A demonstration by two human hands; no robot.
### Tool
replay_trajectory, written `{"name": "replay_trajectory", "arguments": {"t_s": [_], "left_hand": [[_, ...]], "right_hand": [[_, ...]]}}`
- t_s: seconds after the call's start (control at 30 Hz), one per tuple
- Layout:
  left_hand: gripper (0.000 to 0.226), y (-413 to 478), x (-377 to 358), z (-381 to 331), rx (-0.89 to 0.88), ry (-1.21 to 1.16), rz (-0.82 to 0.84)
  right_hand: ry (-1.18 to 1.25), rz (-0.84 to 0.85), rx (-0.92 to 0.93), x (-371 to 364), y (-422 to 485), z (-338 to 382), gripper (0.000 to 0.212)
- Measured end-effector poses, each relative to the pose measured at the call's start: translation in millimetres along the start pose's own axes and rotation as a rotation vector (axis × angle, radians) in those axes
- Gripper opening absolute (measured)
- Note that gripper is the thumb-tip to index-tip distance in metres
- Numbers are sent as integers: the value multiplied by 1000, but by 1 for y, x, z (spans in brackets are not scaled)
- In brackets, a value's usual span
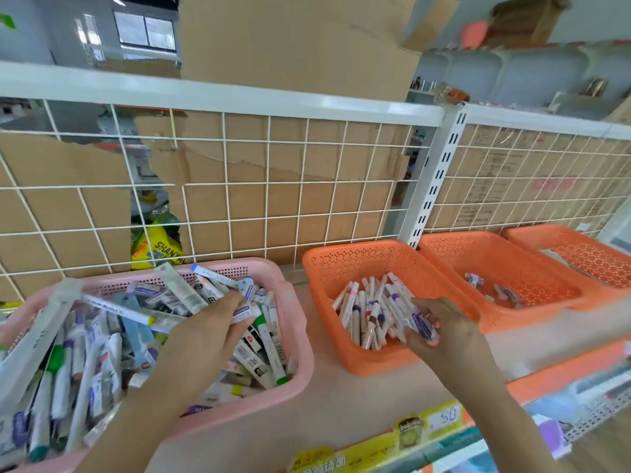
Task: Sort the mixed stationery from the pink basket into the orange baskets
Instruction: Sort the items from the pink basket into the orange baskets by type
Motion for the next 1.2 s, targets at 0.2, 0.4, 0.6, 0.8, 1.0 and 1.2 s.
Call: {"name": "replay_trajectory", "arguments": {"t_s": [0.2, 0.4, 0.6, 0.8, 1.0, 1.2], "left_hand": [[20, 14, -16, -37, -40, 37, -56], [23, 16, -42, -99, -86, -39, -116], [20, 18, -73, -163, -117, -4, -66], [14, 17, -102, -233, -118, 64, -118], [14, 20, -127, -276, -125, 70, -107], [23, 55, -143, -305, -153, 26, -112]], "right_hand": [[-12, -82, -60, 34, -26, -47, 40], [-33, -146, -103, 73, -52, -95, 42], [-37, -168, -124, 109, -75, -157, 42], [-37, -149, -100, 136, -93, -222, 45], [-15, -163, -107, 154, -88, -260, 40], [-13, -209, -137, 159, -63, -284, 38]]}}
Point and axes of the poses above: each hand's wrist, its own y-axis towards the middle knuckle, its own x-axis out of the back of the hand, z = x × y, the point moved 1 cm from there along y, towards the middle knuckle, and after that the axes turned 10 degrees about z, right-handed, at the moved point
